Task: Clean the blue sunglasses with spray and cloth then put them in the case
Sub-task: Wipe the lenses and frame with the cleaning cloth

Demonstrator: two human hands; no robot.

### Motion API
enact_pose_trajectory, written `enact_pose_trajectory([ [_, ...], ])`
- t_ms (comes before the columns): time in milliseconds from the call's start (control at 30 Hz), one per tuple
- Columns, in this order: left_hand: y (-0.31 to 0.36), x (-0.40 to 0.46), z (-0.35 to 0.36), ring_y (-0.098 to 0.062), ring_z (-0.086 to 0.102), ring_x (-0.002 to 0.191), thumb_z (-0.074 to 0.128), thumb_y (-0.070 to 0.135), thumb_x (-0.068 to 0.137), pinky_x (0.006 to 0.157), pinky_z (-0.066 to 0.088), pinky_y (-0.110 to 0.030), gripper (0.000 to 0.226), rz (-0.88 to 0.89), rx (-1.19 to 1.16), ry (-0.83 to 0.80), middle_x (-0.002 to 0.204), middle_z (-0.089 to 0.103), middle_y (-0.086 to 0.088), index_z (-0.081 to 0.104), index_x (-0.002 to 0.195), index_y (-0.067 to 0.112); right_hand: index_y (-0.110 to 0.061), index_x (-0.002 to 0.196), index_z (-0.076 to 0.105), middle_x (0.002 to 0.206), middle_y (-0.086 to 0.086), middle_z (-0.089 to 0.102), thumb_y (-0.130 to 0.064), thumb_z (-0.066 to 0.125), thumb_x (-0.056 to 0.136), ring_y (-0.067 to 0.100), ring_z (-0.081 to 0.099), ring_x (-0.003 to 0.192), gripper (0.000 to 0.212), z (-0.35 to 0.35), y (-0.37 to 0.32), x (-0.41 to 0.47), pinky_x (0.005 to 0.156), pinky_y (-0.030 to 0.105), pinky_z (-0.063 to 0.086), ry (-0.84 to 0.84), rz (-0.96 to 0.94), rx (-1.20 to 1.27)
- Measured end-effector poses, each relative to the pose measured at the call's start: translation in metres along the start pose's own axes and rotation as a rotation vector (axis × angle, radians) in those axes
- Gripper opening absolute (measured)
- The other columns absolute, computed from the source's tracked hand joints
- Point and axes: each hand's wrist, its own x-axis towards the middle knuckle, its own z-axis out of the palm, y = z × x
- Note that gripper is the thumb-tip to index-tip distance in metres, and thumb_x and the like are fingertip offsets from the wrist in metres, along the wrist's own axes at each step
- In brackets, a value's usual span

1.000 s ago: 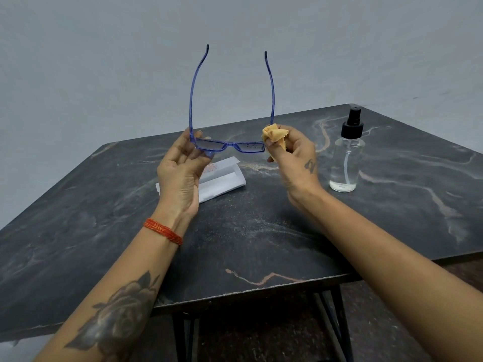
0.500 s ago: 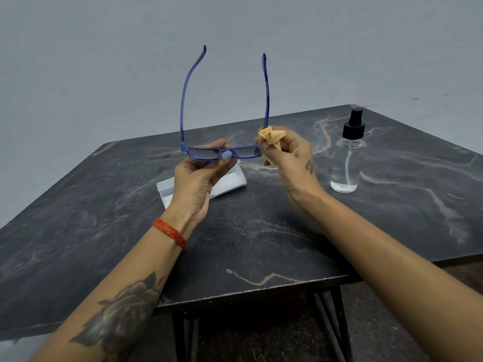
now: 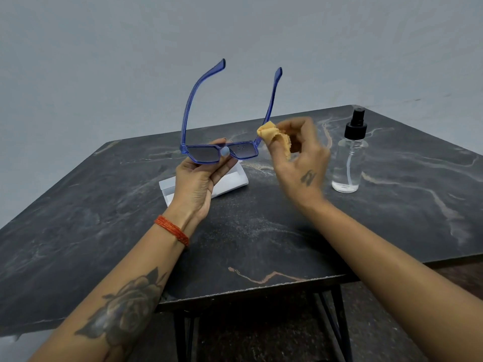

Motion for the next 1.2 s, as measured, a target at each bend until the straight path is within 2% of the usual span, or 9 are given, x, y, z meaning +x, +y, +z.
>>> enact_pose_trajectory([
  [133, 0.001, -0.001, 0.0, -0.02, 0.071, 0.082, 0.07, 0.004, 0.063, 0.068, 0.057, -0.025, 0.014, 0.016, 0.056, -0.022, 0.081, 0.074, -0.005, 0.074, 0.074, 0.011, -0.005, 0.078, 0.067, 0.07, 0.001, 0.064, -0.007, 0.073, 0.075, 0.021, 0.055, 0.066, 0.007, 0.001, -0.003, -0.006, 0.057, 0.022, 0.039, -0.02, -0.29, -0.199],
  [233, 0.0, -0.003, -0.001, -0.022, 0.07, 0.084, 0.072, 0.005, 0.062, 0.069, 0.057, -0.025, 0.013, 0.043, 0.101, -0.052, 0.081, 0.074, -0.006, 0.075, 0.072, 0.012, -0.002, 0.079, 0.07, 0.08, 0.01, 0.067, -0.003, 0.071, 0.075, 0.026, 0.059, 0.072, 0.004, 0.002, -0.001, -0.007, 0.064, 0.027, 0.044, -0.084, -0.366, -0.272],
  [333, -0.002, -0.003, -0.003, -0.027, 0.069, 0.089, 0.073, 0.005, 0.062, 0.072, 0.057, -0.028, 0.016, 0.054, 0.147, -0.061, 0.086, 0.074, -0.009, 0.075, 0.078, 0.01, -0.005, 0.086, 0.071, 0.083, 0.009, 0.069, 0.001, 0.069, 0.076, 0.026, 0.061, 0.074, 0.012, 0.002, 0.0, -0.01, 0.065, 0.027, 0.043, -0.204, -0.414, -0.303],
  [433, -0.002, -0.004, -0.003, -0.027, 0.069, 0.09, 0.073, 0.005, 0.061, 0.074, 0.057, -0.029, 0.018, 0.051, 0.166, -0.056, 0.086, 0.074, -0.009, 0.076, 0.077, 0.012, -0.006, 0.082, 0.072, 0.079, 0.008, 0.07, 0.005, 0.069, 0.072, 0.026, 0.06, 0.07, 0.015, 0.0, 0.0, -0.009, 0.061, 0.027, 0.042, -0.266, -0.429, -0.272],
  [600, -0.002, -0.005, -0.002, -0.022, 0.071, 0.08, 0.073, 0.004, 0.06, 0.07, 0.057, -0.026, 0.014, 0.059, 0.168, -0.037, 0.081, 0.075, -0.005, 0.076, 0.07, 0.014, -0.002, 0.069, 0.07, 0.07, 0.011, 0.066, 0.0, 0.069, 0.07, 0.028, 0.059, 0.063, 0.002, 0.0, 0.0, -0.008, 0.053, 0.031, 0.047, -0.237, -0.446, -0.308],
  [700, -0.002, -0.005, 0.0, -0.025, 0.071, 0.081, 0.072, 0.004, 0.061, 0.07, 0.057, -0.027, 0.014, 0.056, 0.174, -0.042, 0.083, 0.074, -0.007, 0.076, 0.07, 0.014, -0.003, 0.074, 0.072, 0.074, 0.011, 0.067, 0.001, 0.069, 0.073, 0.027, 0.059, 0.067, 0.004, 0.001, 0.0, -0.009, 0.061, 0.023, 0.04, -0.204, -0.439, -0.349],
  [900, -0.001, -0.005, -0.004, -0.023, 0.071, 0.081, 0.072, 0.008, 0.061, 0.07, 0.057, -0.026, 0.013, 0.06, 0.143, -0.061, 0.081, 0.075, -0.005, 0.076, 0.072, 0.015, -0.004, 0.087, 0.073, 0.093, 0.01, 0.073, 0.009, 0.064, 0.074, 0.027, 0.064, 0.083, 0.02, 0.0, -0.001, -0.011, 0.075, 0.024, 0.044, -0.302, -0.407, -0.235],
  [1033, -0.002, -0.004, -0.005, -0.02, 0.071, 0.079, 0.072, 0.008, 0.061, 0.07, 0.056, -0.025, 0.013, 0.058, 0.143, -0.062, 0.079, 0.075, -0.004, 0.076, 0.072, 0.016, -0.006, 0.082, 0.072, 0.085, 0.005, 0.073, 0.01, 0.062, 0.071, 0.024, 0.064, 0.079, 0.021, -0.001, -0.003, -0.009, 0.07, 0.029, 0.048, -0.319, -0.386, -0.193],
  [1200, 0.0, -0.002, -0.006, -0.019, 0.071, 0.079, 0.072, 0.008, 0.061, 0.068, 0.056, -0.024, 0.013, 0.076, 0.154, -0.05, 0.08, 0.075, -0.001, 0.076, 0.069, 0.018, -0.006, 0.074, 0.068, 0.074, 0.003, 0.071, 0.01, 0.06, 0.068, 0.024, 0.061, 0.073, 0.019, -0.002, -0.004, -0.008, 0.059, 0.027, 0.045, -0.267, -0.413, -0.291],
])
